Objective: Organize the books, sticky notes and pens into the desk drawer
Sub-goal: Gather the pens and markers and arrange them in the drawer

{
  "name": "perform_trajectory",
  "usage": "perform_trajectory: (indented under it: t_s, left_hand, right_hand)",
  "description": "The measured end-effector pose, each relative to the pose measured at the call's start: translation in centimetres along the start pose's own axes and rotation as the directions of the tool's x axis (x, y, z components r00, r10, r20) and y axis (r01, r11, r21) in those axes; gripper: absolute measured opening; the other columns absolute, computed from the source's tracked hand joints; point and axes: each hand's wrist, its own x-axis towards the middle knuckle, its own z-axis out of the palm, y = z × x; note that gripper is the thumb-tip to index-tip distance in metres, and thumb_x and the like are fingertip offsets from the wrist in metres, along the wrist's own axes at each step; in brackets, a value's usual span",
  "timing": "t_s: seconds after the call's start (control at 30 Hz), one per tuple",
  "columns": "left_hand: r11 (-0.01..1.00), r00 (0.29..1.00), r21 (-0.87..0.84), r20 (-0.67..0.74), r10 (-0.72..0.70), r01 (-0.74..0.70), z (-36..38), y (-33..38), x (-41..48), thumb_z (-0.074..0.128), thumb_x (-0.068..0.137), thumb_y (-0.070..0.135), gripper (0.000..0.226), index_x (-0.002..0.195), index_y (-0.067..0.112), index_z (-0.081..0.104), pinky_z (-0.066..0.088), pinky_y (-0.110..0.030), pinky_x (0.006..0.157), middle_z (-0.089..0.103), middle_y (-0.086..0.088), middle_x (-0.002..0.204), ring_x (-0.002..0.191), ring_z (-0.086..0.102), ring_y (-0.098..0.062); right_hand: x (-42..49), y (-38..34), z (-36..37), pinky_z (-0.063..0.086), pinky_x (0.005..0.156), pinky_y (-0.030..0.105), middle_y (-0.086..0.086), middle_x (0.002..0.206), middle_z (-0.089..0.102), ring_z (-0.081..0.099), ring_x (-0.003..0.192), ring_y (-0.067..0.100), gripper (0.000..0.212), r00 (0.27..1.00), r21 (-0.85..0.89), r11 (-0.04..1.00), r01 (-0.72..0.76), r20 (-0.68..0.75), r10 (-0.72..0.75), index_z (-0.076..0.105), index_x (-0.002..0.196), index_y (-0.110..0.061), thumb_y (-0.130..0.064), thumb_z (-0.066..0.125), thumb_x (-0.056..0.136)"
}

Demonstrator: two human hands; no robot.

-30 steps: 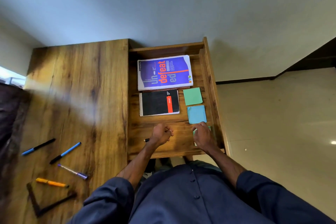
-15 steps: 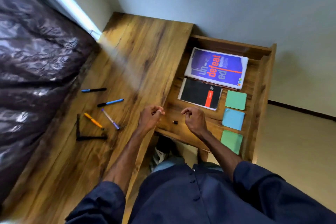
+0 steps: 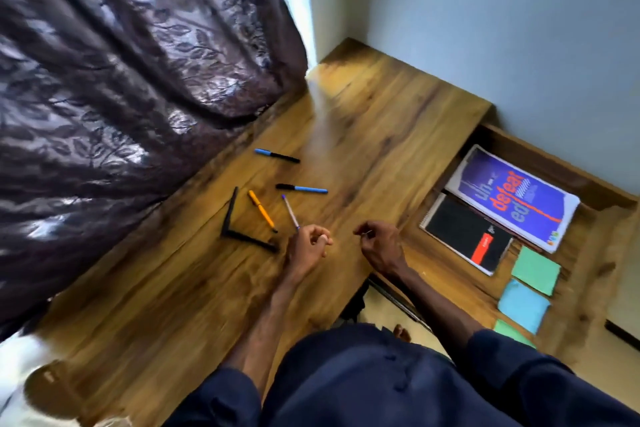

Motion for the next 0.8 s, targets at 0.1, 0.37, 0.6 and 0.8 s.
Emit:
perform_trajectory:
  t_s: [0.1,0.37,0.6,0.8]
  left_hand:
    - [0.997,0.993,-0.037,-0.085,-0.077,0.074,-2.8,-2.9,0.7,0.06,0.085,0.017,0.01,0.081,0.021,0.069,0.061,-0.038,0.069,0.077,0.001,0.08,0.068,0.073,-0.018]
    - [0.964,0.905,-0.105,-0.331,-0.267,0.246,-7.7,-7.2,0.0,0.069,0.08,0.03,0.013,0.068,0.028,0.063,0.059,-0.036,0.071,0.074,0.007,0.075,0.073,0.072,-0.019]
    - [0.903,0.788,-0.227,-0.442,-0.428,0.363,-10.1,-7.1,1.4,0.07,0.092,0.028,0.025,0.089,0.007,0.058,0.041,-0.032,0.069,0.063,-0.01,0.089,0.083,0.062,-0.026]
    - [0.843,0.755,0.012,-0.451,-0.476,0.538,-11.7,-6.0,3.4,0.07,0.088,0.043,0.053,0.119,0.001,0.064,0.05,-0.037,0.088,0.067,-0.015,0.118,0.113,0.064,-0.034]
  right_hand:
    - [1.6,-2.6,3.2,0.058,0.073,0.034,0.002,0.087,0.077,0.069,0.075,0.015,0.027,0.997,-0.035,0.999,0.002,0.072,0.001,0.076,0.088,-0.012,0.002,0.057,0.075]
    - [4.3,-7.2,8.1,0.055,0.068,0.033,-0.003,0.082,0.075,0.067,0.072,0.013,0.018,0.958,-0.13,0.987,0.094,0.283,-0.054,0.073,0.087,-0.02,-0.01,0.062,0.077]
    - [7.2,-9.4,10.5,0.05,0.066,0.02,-0.007,0.089,0.074,0.067,0.076,0.007,0.018,0.918,-0.157,0.974,0.161,0.386,-0.089,0.073,0.094,-0.021,-0.01,0.064,0.085]
    - [9.5,-11.0,12.3,0.052,0.064,0.022,-0.006,0.087,0.073,0.067,0.077,0.009,0.015,0.903,-0.134,0.976,0.172,0.418,-0.102,0.073,0.091,-0.02,-0.01,0.063,0.085]
